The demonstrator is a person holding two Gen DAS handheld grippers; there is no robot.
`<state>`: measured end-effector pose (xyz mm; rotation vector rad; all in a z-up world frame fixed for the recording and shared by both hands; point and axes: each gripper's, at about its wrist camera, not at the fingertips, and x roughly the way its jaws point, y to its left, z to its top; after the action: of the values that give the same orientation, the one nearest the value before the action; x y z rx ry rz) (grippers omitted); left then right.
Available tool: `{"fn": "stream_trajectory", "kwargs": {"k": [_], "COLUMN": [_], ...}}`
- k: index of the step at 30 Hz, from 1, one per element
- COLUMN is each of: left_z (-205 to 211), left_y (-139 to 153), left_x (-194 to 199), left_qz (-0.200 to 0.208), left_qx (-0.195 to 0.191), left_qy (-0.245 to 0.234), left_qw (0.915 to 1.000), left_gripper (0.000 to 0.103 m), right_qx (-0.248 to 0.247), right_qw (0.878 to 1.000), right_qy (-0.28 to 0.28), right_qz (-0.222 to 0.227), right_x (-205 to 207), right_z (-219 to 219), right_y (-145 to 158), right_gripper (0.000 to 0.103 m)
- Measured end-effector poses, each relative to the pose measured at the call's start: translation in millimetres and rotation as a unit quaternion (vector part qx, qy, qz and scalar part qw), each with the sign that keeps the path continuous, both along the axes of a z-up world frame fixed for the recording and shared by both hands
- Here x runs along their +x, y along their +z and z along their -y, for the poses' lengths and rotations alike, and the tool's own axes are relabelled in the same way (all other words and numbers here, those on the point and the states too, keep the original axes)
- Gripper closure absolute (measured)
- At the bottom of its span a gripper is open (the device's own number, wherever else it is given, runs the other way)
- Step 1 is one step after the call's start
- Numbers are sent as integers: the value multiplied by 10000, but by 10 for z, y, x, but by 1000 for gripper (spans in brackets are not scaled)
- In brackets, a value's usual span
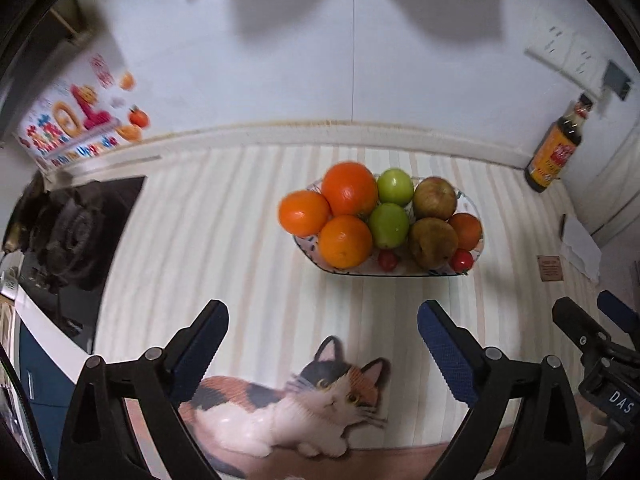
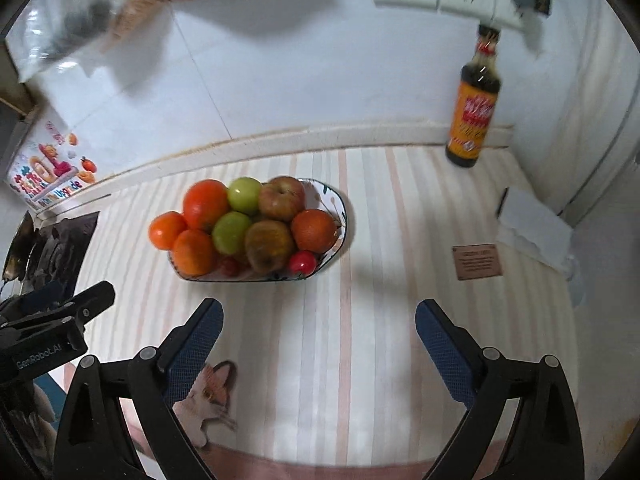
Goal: Organize fruits
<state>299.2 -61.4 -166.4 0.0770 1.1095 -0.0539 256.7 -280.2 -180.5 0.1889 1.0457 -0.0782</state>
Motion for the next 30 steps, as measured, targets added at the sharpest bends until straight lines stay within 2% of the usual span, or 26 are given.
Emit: {"fn": "stream_trajectory", "kwargs": {"k": [10, 18, 23, 30], "left_z": [-315, -419, -435, -429], "left_y": [791, 1220, 1415, 1599], "left_x": [-1060, -1784, -2076, -2323], "left_qz": [771, 1182, 1382, 1641], "left_qx": [-182, -264, -288, -351], "left_qy": [-192, -369, -335, -192], "left_qw": [9967, 9920, 9894, 9856], "left_gripper": [6, 6, 6, 6], "right_qx": [-230, -385, -403, -332], "right_qw": [9978, 9941, 9917, 9893], "right_qy": [-187, -140, -27, 179], "right_qz": [593, 1005, 1220, 1410], "right_x": [-1231, -2105, -2438, -2673], "right_z": [-293, -582, -654, -657], "right_y": [891, 1458, 1677, 1909], "right_gripper": [4, 4, 3, 3]}}
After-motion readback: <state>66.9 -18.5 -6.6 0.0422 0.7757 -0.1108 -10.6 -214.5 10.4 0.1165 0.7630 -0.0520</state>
